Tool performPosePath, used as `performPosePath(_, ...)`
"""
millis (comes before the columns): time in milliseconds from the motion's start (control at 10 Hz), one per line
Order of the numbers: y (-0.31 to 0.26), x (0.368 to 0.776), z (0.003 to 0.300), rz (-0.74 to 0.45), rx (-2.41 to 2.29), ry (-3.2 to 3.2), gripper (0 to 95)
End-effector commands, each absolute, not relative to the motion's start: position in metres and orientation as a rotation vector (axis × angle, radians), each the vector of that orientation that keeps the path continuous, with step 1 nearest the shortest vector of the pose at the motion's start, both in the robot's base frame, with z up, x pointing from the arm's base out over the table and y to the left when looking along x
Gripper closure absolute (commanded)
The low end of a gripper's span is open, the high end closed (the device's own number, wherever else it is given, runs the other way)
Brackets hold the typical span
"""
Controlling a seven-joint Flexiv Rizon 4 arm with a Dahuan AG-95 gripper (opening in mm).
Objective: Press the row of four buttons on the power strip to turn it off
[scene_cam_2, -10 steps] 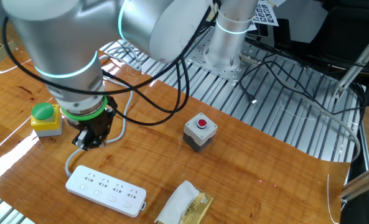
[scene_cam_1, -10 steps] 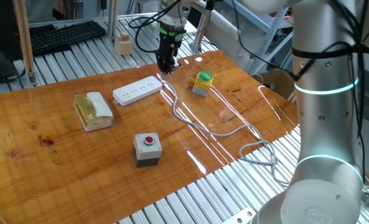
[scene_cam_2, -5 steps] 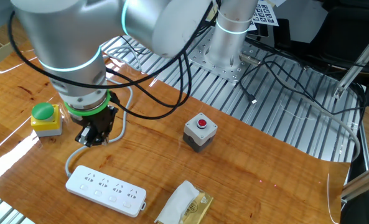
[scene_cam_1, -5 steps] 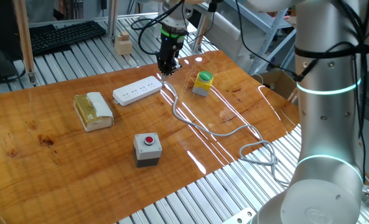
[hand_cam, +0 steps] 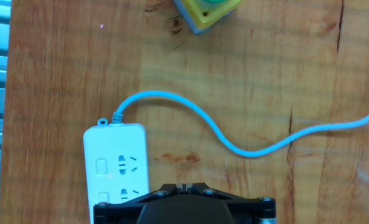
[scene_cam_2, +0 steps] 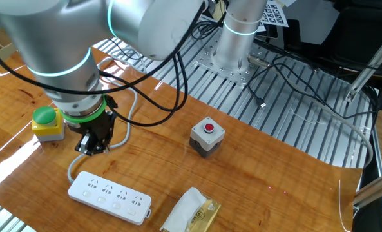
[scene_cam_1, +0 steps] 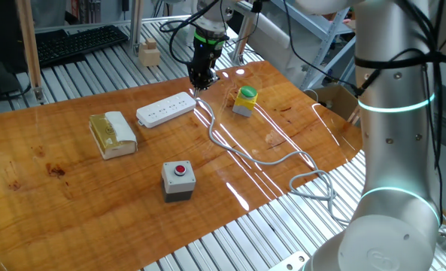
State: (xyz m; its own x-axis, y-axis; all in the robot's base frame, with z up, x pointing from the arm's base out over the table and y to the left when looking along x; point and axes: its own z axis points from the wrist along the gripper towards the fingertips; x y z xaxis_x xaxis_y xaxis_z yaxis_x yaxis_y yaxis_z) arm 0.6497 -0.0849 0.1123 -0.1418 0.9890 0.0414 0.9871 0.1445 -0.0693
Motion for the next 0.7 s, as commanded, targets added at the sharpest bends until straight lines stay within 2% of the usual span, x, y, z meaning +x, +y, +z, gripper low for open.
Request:
performPosePath(100,-0.0851,0.6501,0.1126,0.058,-2.033,-2.294,95.0)
performPosePath(500,-0.0851,0.6501,0.1126,0.062,-1.941,-2.378,95.0)
performPosePath(700,-0.0851,0.6501,0.1126,0.021,-1.824,-2.450,95.0)
